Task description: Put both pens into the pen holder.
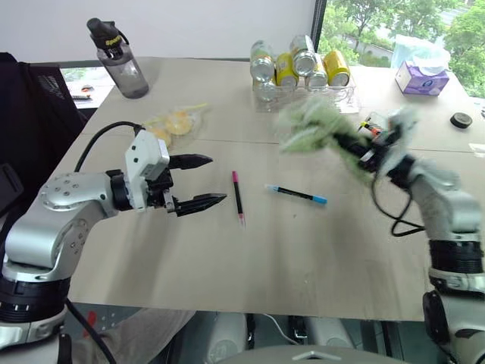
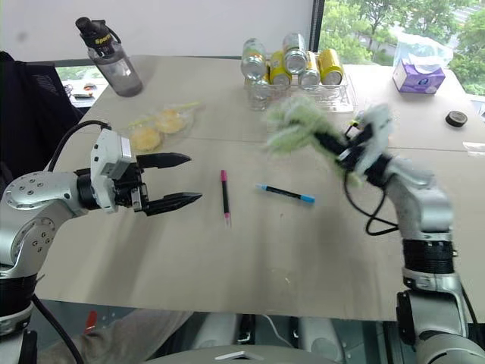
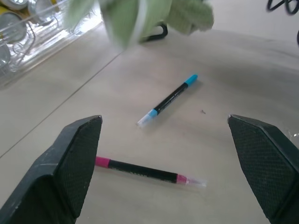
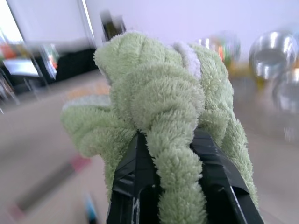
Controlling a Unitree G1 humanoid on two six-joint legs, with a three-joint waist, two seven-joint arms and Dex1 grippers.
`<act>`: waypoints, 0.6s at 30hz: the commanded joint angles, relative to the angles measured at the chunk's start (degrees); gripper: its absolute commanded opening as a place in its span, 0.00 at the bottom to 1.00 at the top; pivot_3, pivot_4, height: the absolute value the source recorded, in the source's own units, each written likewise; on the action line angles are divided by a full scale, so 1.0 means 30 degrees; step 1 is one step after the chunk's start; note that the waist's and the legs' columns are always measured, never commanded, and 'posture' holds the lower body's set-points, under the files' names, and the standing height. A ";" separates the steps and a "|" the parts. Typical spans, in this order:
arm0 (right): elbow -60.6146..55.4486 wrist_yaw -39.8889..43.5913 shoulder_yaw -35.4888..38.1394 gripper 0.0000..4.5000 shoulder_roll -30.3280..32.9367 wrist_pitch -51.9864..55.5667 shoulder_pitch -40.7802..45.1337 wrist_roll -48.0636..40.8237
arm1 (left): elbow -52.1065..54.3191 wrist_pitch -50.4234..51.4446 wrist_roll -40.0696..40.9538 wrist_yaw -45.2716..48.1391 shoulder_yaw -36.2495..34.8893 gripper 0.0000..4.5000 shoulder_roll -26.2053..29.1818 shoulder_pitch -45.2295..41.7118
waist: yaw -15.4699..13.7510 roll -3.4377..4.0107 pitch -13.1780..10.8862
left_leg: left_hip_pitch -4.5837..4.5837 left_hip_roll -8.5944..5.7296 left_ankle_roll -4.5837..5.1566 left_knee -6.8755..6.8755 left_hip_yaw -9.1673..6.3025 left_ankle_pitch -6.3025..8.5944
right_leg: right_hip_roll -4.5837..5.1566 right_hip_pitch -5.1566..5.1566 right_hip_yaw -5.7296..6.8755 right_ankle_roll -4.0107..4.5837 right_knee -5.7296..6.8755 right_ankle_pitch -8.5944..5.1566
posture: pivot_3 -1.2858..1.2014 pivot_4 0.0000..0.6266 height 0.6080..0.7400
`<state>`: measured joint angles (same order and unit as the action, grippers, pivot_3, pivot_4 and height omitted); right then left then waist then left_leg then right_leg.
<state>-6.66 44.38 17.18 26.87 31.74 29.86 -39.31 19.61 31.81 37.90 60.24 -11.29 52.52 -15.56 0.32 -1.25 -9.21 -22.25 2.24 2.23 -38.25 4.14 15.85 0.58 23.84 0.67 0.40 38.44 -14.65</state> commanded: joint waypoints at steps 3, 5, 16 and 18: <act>-0.0636 -0.2628 0.6048 0.02 0.2160 0.1182 -0.0817 -0.3521 | 0.1005 0.0346 0.1061 -0.0037 -0.0050 1.00 -0.0270 -0.1388 | -0.0095 -0.0001 0.0001 | -0.0002 -0.0016 0.0006 -0.0005 0.0002 0.0003 | 0.0018 -0.0011 0.0004 -0.0002 -0.0012 0.0002 | 0.52 0.24 1.00; -0.0425 -0.2697 0.7193 0.02 0.3210 0.1255 -0.2080 -0.3359 | 0.1038 0.0434 0.1203 -0.0017 0.0178 1.00 -0.0407 -0.1839 | -0.0097 0.0002 0.0000 | -0.0005 -0.0022 0.0005 -0.0005 0.0003 0.0002 | 0.0021 -0.0012 0.0006 -0.0002 -0.0016 0.0001 | 0.52 0.24 1.00; 0.2676 -0.0436 0.8595 0.02 0.8023 -0.0945 -0.9726 0.1359 | 0.0398 0.0236 0.0859 0.0682 0.0996 1.00 -0.0671 -0.3151 | 0.0200 0.0040 -0.0006 | 0.0030 -0.0019 0.0017 -0.0004 0.0062 0.0006 | -0.0018 -0.0019 -0.0047 -0.0074 -0.0016 -0.0040 | 0.52 0.24 1.00; 0.3690 -0.0491 0.8286 0.13 0.8668 -0.1504 -1.0433 0.2652 | 0.0355 0.0232 0.0829 0.0774 0.1044 1.00 -0.0668 -0.3258 | 0.0161 0.0040 -0.0006 | 0.0054 -0.0016 0.0016 -0.0002 0.0065 0.0006 | -0.0034 -0.0032 -0.0058 -0.0097 -0.0012 -0.0054 | 0.52 0.24 1.00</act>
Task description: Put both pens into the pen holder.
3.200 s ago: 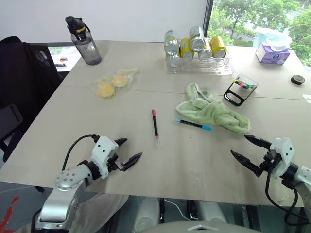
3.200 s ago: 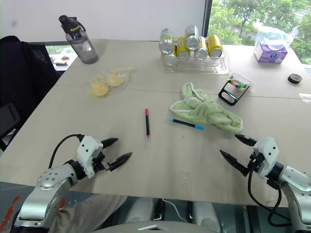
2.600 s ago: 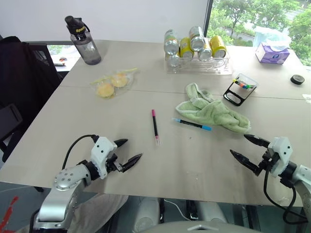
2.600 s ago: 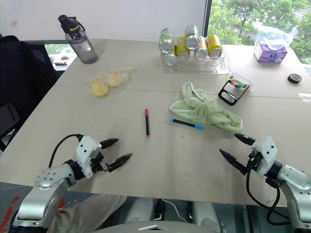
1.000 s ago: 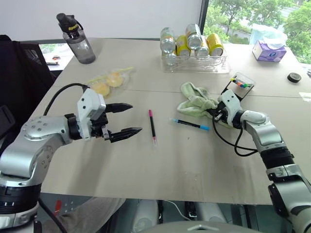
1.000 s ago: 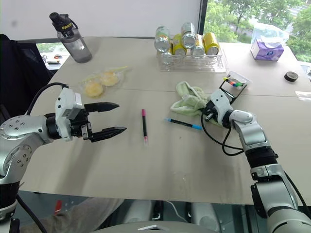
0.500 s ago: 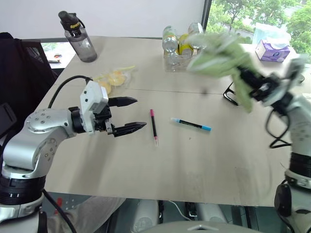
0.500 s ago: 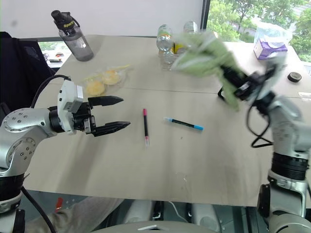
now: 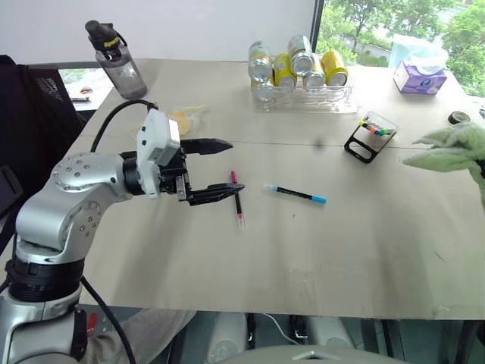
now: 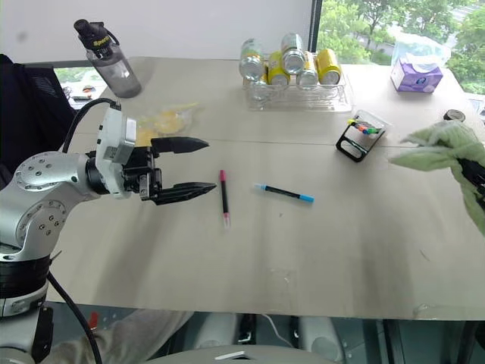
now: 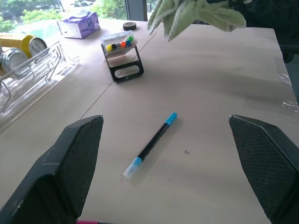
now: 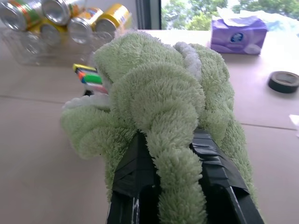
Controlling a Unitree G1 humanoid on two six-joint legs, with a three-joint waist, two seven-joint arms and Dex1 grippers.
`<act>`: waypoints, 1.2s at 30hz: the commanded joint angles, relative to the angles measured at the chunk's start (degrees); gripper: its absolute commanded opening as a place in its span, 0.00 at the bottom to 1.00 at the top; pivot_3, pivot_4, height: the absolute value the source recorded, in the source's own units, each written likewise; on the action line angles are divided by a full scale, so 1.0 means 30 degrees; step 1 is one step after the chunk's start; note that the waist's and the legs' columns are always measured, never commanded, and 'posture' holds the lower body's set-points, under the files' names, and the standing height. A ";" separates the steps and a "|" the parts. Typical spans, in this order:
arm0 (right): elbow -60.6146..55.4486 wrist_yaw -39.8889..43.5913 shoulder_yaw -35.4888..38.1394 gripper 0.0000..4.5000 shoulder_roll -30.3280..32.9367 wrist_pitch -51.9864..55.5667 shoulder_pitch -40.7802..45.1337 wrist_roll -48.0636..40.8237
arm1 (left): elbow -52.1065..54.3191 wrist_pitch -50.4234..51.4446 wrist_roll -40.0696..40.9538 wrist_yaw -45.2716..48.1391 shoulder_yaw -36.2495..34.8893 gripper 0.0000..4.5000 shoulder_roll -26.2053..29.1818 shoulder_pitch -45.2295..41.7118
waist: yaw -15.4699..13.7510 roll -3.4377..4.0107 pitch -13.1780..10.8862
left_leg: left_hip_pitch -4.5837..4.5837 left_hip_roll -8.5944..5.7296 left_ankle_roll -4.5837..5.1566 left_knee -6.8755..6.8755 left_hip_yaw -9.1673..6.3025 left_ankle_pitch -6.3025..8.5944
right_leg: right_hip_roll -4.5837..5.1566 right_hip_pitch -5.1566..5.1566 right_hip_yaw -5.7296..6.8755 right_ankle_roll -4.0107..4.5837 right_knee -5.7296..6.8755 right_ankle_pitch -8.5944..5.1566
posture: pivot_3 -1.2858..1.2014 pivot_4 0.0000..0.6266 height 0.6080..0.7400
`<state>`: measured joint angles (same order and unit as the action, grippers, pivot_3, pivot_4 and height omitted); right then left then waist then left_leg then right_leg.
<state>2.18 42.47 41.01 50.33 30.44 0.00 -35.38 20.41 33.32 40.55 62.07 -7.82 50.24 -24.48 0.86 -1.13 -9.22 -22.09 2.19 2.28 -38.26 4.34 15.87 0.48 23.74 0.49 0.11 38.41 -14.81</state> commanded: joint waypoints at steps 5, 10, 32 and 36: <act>0.2213 0.0459 0.0445 0.60 0.2060 -0.2162 -0.1067 0.2993 | 0.0001 -0.0089 0.0095 0.0483 -0.0185 1.00 0.0261 -0.0386 | -0.0062 0.0003 -0.0002 | 0.0001 -0.0001 -0.0014 -0.0002 0.0014 -0.0008 | -0.0003 -0.0004 -0.0018 -0.0011 0.0000 -0.0007 | 0.52 0.24 1.00; 0.2015 0.1829 0.0717 0.99 0.3048 -0.1694 -0.1341 0.2877 | -0.0398 -0.0240 -0.0282 0.1008 -0.0330 1.00 0.0657 0.0389 | -0.0009 0.0008 -0.0005 | 0.0034 0.0008 -0.0027 0.0002 0.0059 -0.0015 | -0.0021 -0.0004 -0.0068 -0.0016 0.0010 -0.0010 | 0.52 0.24 1.00; -0.0646 0.4628 -1.8243 0.99 -0.4814 0.0963 1.2298 0.4033 | -0.0039 -0.0870 -0.1514 0.0590 -0.2937 1.00 0.1172 0.7220 | -0.0290 -0.0007 -0.0061 | -0.0131 0.0036 -0.0044 -0.0035 0.0072 -0.0024 | 0.0023 0.0166 -0.0021 0.0073 0.0056 0.0035 | 0.52 0.24 1.00; 0.1773 0.5069 -1.9906 0.99 -0.4977 -0.1341 1.2425 0.6835 | 0.0919 -0.0587 -0.1164 0.0078 -0.3808 1.00 0.1038 0.8481 | -0.0399 -0.0009 -0.0061 | -0.0394 0.0000 -0.0022 -0.0121 0.0071 -0.0014 | 0.0100 0.0371 0.0035 0.0063 0.0111 0.0038 | 0.52 0.24 1.00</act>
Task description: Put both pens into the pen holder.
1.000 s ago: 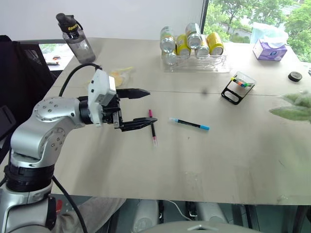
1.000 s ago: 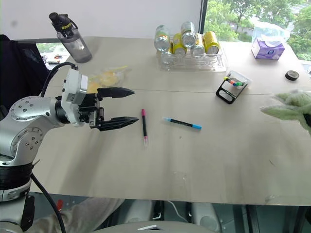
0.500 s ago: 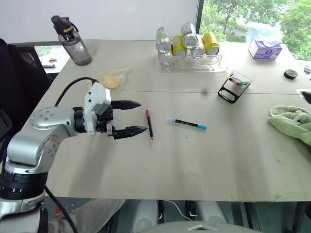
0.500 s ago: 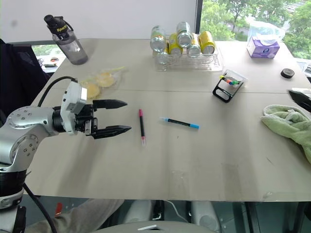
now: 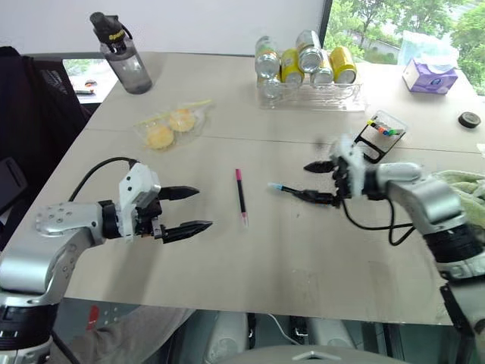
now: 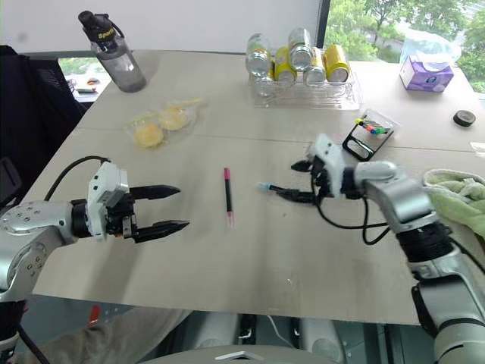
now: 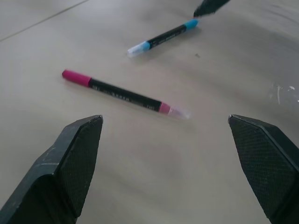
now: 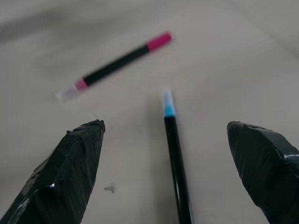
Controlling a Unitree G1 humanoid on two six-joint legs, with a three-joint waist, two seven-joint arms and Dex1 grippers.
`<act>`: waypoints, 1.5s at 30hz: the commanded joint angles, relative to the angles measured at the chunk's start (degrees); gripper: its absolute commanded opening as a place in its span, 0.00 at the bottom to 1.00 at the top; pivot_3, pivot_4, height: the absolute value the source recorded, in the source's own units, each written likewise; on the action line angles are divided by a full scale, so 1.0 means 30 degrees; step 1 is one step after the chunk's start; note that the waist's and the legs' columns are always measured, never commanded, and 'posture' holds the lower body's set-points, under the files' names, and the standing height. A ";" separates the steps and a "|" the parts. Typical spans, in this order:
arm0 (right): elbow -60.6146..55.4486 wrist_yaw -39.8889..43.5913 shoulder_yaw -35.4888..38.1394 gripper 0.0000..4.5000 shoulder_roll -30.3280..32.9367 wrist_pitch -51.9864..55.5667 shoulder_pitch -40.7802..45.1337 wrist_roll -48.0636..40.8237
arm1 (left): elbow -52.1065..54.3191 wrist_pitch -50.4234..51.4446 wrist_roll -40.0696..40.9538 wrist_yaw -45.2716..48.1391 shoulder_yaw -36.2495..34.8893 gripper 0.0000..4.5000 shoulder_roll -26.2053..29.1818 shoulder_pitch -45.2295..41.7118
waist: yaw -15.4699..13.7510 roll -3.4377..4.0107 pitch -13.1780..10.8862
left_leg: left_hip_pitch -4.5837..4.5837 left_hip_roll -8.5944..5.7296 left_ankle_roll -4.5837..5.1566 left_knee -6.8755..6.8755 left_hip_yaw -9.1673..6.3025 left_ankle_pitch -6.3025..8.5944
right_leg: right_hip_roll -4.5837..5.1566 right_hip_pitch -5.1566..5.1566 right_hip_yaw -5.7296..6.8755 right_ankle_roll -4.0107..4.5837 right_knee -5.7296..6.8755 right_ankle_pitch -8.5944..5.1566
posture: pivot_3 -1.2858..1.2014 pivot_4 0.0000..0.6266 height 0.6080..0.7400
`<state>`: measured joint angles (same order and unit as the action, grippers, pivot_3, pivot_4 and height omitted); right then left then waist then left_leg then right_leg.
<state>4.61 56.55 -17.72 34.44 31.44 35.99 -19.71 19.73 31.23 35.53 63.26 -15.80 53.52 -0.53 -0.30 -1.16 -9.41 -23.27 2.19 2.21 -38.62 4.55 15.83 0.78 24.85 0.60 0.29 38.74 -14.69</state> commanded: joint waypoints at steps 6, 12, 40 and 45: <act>0.1857 0.0776 -0.0180 0.62 0.0352 -0.2927 0.0066 0.2878 | 0.1750 0.0226 0.0706 -0.0681 -0.1452 1.00 -0.0242 0.1343 | 0.0034 0.0001 0.0001 | -0.0016 0.0000 0.0002 -0.0022 -0.0022 0.0001 | 0.0010 0.0014 0.0045 0.0000 0.0034 -0.0001 | 0.52 0.24 1.00; 0.1412 0.0932 0.0179 0.01 0.0528 -0.3265 -0.0395 0.3285 | 0.1499 0.0079 0.0685 -0.0707 -0.0953 1.00 -0.0494 0.1015 | 0.0204 0.0000 0.0001 | 0.0049 -0.0002 0.0002 -0.0025 -0.0023 0.0000 | 0.0007 -0.0051 0.0049 0.0000 0.0050 0.0000 | 0.52 0.24 1.00; -0.6261 -0.1660 0.4243 0.01 -0.3772 0.2223 -0.1779 -0.4482 | 0.0173 0.2804 1.0698 -1.1611 -0.0057 1.00 -1.2903 -0.4875 | 0.0316 -0.0035 0.0024 | 0.0145 -0.0012 0.0005 -0.0166 -0.0111 0.0002 | 0.0001 -0.0229 0.0091 -0.0011 0.0097 0.0013 | 0.52 0.24 1.00; -0.6812 -0.1690 0.4117 0.00 -0.3989 0.2268 -0.1904 -0.4734 | -0.0489 0.2928 1.0696 -1.1253 0.0203 0.87 -1.2642 -0.5275 | 0.0308 -0.0035 0.0025 | 0.0149 -0.0011 0.0005 -0.0166 -0.0113 0.0002 | -0.0007 -0.0229 0.0091 -0.0011 0.0096 0.0012 | 0.52 0.24 1.00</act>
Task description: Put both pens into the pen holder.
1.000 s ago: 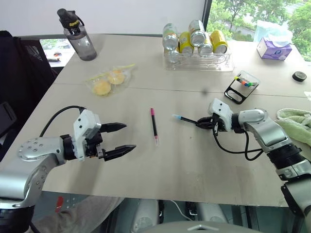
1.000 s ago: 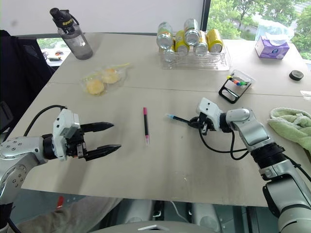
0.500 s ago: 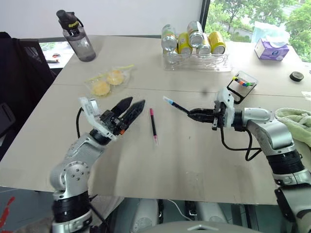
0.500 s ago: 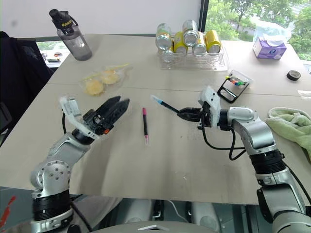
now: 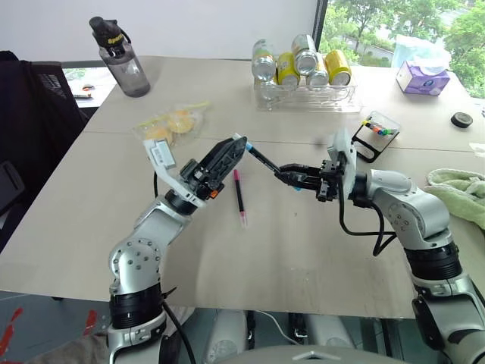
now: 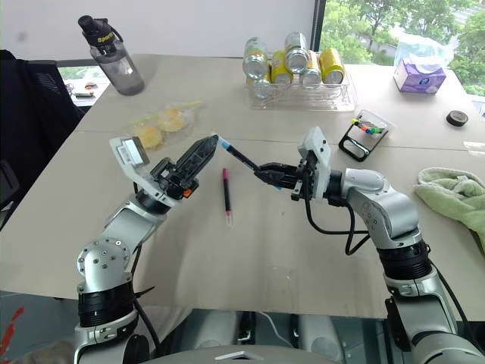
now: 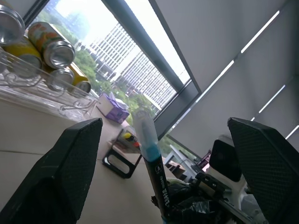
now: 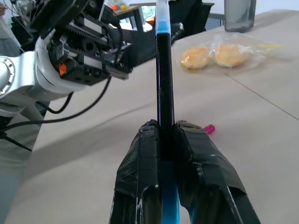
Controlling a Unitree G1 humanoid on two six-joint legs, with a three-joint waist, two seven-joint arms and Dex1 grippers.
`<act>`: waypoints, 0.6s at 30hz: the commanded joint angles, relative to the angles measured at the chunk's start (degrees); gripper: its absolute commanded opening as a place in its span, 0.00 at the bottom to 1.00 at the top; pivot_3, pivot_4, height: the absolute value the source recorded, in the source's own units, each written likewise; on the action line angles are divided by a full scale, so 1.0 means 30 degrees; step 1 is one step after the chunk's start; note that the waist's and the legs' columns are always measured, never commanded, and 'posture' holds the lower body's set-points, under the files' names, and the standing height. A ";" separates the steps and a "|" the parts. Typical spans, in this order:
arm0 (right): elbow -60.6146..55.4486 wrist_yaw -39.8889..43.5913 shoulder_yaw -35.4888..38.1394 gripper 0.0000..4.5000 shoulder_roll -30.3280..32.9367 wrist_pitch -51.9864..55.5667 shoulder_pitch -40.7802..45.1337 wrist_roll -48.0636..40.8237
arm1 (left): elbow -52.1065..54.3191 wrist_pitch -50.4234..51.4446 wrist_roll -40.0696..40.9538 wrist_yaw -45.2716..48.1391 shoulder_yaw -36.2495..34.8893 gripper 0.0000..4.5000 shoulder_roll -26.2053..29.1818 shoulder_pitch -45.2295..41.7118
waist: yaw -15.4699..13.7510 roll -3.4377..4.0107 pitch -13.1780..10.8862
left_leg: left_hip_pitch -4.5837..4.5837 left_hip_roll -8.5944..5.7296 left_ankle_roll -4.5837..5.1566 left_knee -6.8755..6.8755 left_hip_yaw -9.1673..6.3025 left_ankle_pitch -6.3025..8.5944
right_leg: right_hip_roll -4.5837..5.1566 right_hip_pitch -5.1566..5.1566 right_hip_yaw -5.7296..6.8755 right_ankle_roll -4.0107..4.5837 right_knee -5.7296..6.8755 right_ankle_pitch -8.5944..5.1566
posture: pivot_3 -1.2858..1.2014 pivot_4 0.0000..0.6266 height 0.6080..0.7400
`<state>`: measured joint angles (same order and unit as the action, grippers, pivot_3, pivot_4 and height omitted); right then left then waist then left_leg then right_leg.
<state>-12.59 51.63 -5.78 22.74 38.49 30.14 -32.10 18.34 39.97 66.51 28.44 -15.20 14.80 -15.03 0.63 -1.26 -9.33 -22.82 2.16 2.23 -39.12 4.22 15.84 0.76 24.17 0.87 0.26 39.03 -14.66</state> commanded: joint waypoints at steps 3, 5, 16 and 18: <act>-0.1358 -0.0073 0.0149 0.00 -0.0188 -0.0056 -0.0039 -0.0775 | -0.0406 0.0086 0.0214 0.0530 0.0160 0.61 0.0408 -0.0776 | 0.0000 0.0000 0.0000 | 0.0000 0.0000 0.0001 0.0000 0.0000 0.0000 | -0.0001 0.0000 0.0000 -0.0001 -0.0005 0.0000 | 0.52 0.24 1.00; -0.1594 -0.0066 0.0122 0.00 -0.0196 0.0021 -0.0121 -0.0944 | -0.0633 0.0116 0.0185 0.0642 0.0197 0.40 0.0451 -0.1002 | -0.0007 0.0000 0.0000 | -0.0004 -0.0001 0.0001 0.0000 0.0000 0.0001 | -0.0001 -0.0001 0.0001 -0.0001 -0.0009 -0.0001 | 0.52 0.24 1.00; -0.2080 -0.0138 -0.0809 0.50 0.1644 0.2245 0.0387 -0.0529 | 0.0091 0.0066 -0.1630 0.2925 0.1479 0.00 0.2485 -0.1902 | -0.0001 0.0002 -0.0001 | -0.0006 -0.0001 0.0000 0.0002 -0.0008 0.0000 | -0.0007 0.0000 0.0005 0.0001 -0.0012 -0.0002 | 0.52 0.24 1.00; -0.2257 0.0277 -0.1100 0.60 0.2370 0.2982 0.0881 -0.0680 | 0.0110 -0.0120 -0.2598 0.3816 0.1972 0.00 0.3462 -0.2111 | 0.0010 0.0005 -0.0003 | -0.0005 -0.0001 0.0000 0.0001 -0.0005 0.0000 | -0.0007 -0.0001 0.0004 0.0002 -0.0014 -0.0002 | 0.52 0.24 1.00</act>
<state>-16.77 51.31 -9.26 28.48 46.03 30.42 -33.29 16.44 40.70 60.89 37.06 -10.32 23.53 -20.38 0.66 -1.25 -9.34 -22.84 2.15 2.23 -39.11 4.21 15.84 0.74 24.16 0.87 0.26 38.97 -14.66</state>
